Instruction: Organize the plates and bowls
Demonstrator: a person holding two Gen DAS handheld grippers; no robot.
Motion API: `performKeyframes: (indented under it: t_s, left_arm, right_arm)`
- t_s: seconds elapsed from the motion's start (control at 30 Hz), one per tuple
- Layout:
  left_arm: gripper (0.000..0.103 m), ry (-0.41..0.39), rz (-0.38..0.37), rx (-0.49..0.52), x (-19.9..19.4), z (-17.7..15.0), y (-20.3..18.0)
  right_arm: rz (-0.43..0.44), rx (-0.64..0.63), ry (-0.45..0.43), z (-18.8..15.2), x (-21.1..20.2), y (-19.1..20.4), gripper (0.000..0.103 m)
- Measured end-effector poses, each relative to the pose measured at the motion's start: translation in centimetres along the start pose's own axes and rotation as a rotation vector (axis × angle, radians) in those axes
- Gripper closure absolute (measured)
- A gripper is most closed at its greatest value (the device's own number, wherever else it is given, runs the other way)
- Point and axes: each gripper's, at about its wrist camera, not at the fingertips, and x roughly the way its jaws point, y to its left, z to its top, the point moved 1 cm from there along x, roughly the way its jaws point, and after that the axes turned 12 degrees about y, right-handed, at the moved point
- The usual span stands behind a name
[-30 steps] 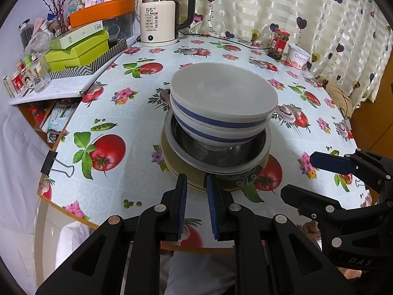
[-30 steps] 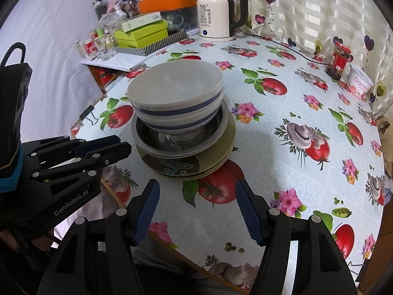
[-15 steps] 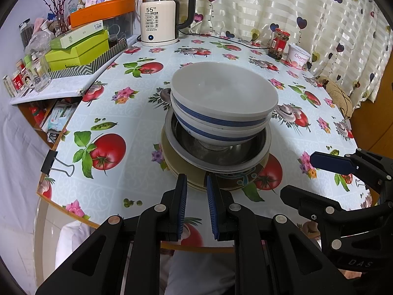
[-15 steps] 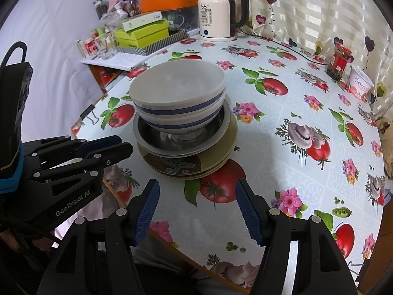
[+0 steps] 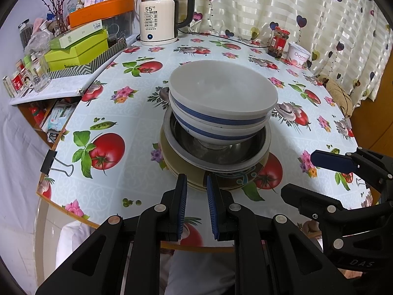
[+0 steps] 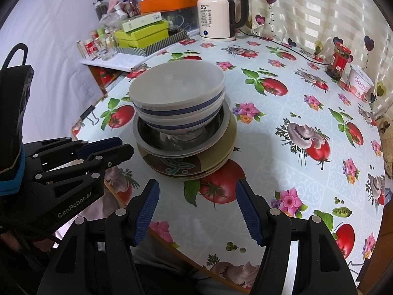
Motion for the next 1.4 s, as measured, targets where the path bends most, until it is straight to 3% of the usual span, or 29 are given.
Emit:
performKeyframes:
  t_s: [1.4]
  left_arm:
    - [0.086, 0.015, -0.001, 0.008, 0.68, 0.19, -0.24]
  right_arm:
    - [0.001, -0.006, 0.008, 0.08, 0.31, 0.34, 0.036]
